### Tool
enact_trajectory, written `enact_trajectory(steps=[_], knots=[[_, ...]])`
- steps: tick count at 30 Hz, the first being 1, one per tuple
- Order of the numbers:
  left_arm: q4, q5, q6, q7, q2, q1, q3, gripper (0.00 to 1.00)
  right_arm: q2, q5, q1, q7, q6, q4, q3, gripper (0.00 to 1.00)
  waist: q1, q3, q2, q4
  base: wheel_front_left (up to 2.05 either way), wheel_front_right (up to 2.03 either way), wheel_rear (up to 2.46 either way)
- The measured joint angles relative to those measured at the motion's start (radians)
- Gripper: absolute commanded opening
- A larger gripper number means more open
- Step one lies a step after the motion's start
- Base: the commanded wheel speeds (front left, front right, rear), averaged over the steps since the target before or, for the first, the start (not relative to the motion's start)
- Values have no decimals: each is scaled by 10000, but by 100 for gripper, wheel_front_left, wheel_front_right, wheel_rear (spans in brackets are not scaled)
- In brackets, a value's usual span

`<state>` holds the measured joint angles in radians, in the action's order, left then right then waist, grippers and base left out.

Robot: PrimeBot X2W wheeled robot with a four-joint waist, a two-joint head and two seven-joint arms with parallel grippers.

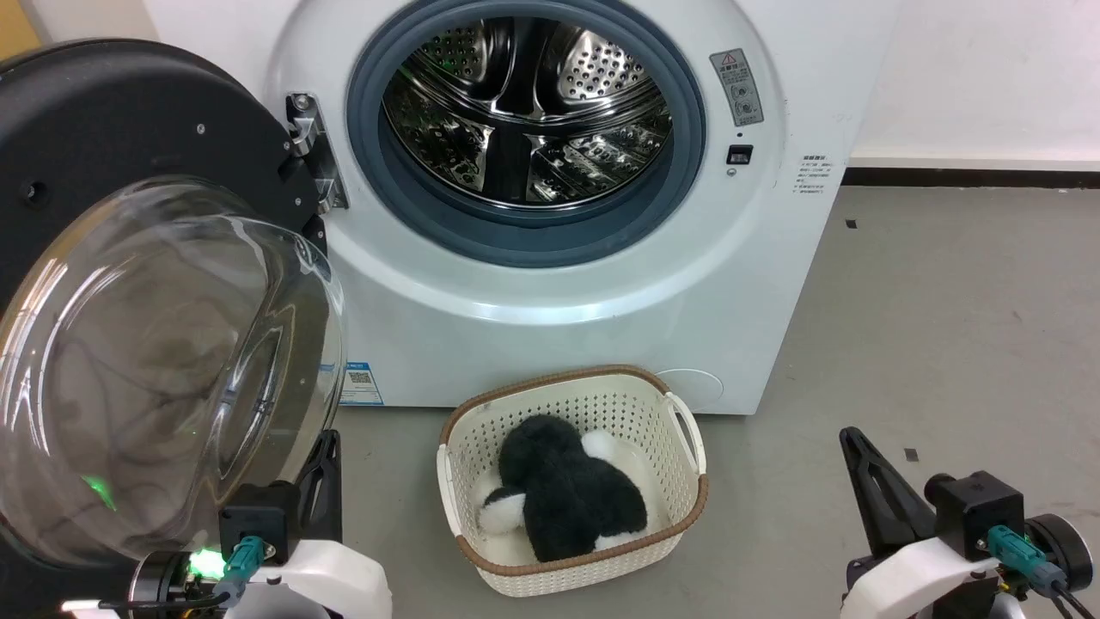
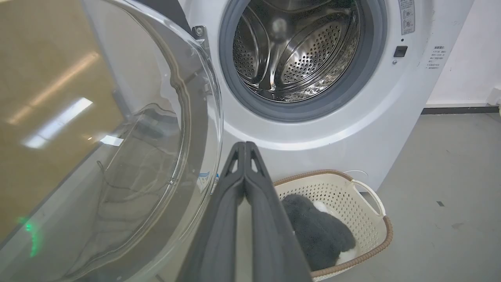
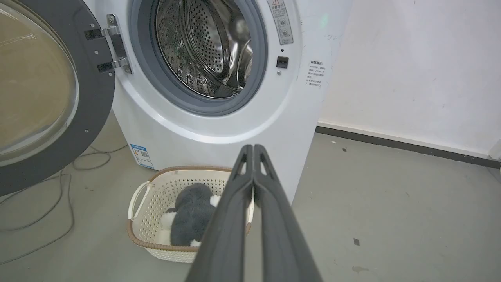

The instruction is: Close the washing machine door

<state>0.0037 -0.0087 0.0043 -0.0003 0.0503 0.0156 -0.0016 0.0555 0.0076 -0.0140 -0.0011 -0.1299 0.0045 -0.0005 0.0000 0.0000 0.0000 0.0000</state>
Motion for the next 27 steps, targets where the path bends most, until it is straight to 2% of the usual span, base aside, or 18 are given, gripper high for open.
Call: enact_trajectory(steps=[4, 5, 27], knots=[[0, 0, 0, 2, 0, 0, 2, 0, 0, 0, 0, 0, 0, 0, 0, 0, 0, 0, 0, 0, 0, 0, 0], [0, 0, 0, 0, 0, 0, 6, 100, -2, 0, 0, 0, 0, 0, 4, 100, 0, 0, 0, 0, 0, 0, 0], [52, -25, 113, -286, -2, 4, -199, 100, 0, 198, -14, -290, 0, 23, -25, 100, 0, -15, 0, 155, 0, 0, 0]])
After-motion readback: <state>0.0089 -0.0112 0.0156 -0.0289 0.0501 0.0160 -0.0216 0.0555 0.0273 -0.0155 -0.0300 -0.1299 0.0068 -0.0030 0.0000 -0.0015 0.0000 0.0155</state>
